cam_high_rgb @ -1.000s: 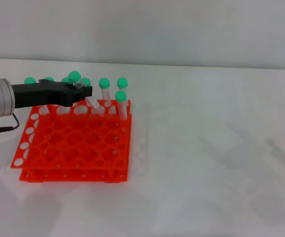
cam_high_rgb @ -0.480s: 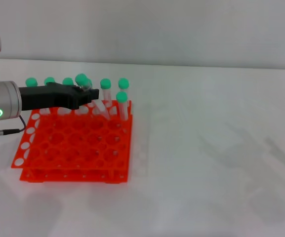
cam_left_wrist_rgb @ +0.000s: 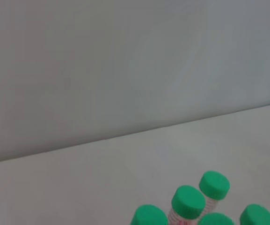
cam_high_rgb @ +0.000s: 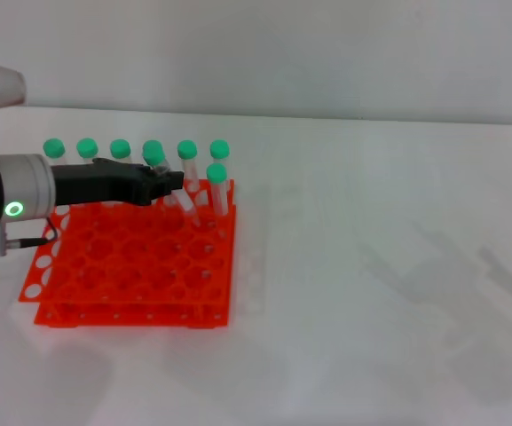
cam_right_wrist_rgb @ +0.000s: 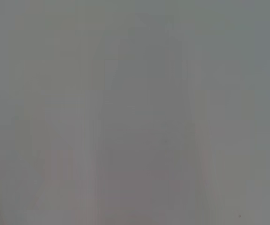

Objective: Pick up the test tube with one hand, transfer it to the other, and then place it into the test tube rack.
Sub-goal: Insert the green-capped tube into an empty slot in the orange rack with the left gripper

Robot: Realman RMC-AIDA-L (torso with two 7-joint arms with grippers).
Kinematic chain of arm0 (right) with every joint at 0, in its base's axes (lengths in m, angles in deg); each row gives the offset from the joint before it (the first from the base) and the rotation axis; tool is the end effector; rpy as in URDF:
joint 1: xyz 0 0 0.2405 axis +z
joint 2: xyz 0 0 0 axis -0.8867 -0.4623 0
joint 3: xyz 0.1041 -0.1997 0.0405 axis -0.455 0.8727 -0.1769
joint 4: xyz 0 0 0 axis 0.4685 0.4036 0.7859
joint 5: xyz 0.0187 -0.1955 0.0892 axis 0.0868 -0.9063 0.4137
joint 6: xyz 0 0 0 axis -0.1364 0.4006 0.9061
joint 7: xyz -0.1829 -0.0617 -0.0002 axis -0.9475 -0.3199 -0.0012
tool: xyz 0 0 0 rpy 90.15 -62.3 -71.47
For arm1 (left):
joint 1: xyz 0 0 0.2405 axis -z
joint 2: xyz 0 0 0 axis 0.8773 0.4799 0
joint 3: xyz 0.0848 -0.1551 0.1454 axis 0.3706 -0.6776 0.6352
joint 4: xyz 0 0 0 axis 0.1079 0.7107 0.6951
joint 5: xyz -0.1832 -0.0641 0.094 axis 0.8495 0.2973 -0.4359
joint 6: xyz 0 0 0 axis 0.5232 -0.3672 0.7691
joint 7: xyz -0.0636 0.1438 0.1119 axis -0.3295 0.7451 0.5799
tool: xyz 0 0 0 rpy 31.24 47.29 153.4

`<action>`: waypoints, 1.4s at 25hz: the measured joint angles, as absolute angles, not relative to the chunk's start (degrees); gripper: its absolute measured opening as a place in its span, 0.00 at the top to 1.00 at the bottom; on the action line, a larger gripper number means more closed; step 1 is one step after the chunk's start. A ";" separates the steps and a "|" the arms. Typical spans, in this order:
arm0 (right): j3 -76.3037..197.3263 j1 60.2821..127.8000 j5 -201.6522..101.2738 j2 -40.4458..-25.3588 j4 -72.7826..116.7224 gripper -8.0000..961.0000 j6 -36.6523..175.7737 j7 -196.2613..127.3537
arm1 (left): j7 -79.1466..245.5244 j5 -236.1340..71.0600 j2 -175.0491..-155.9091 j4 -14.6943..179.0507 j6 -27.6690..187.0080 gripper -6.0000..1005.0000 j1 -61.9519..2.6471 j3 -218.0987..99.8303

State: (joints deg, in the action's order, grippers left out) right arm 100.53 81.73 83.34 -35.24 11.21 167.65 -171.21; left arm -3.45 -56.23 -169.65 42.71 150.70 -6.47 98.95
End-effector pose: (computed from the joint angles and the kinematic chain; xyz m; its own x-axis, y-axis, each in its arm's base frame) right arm 0.2726 0.3287 0.0402 0.5156 0.0837 -0.8527 -0.6689 -0.5826 -0.4617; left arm -0.2445 0.4205 -0.0016 0.6927 0.5469 0.4702 0.7111 -0.6267 -0.3186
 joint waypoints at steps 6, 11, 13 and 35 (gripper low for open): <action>100.53 81.77 83.34 -35.24 11.21 0.14 167.65 -171.50 | -2.95 -57.01 -169.48 45.42 148.21 0.79 -5.54 98.95; 100.53 82.03 83.34 -35.31 11.31 0.14 167.61 -171.71 | -2.82 -57.48 -169.48 45.62 148.27 0.76 -4.47 98.95; 100.53 82.04 83.34 -35.32 11.30 0.14 167.60 -171.75 | -2.56 -57.48 -169.49 45.66 148.91 0.72 -4.28 98.95; 99.86 80.03 83.80 -35.23 10.63 0.14 168.17 -172.51 | 7.74 -34.91 -169.38 35.23 177.31 0.26 -20.34 98.91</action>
State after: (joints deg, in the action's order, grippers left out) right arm 99.86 80.03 83.80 -35.23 10.63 168.17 -172.51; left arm 7.74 -34.91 -169.38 35.23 177.31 -20.34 98.91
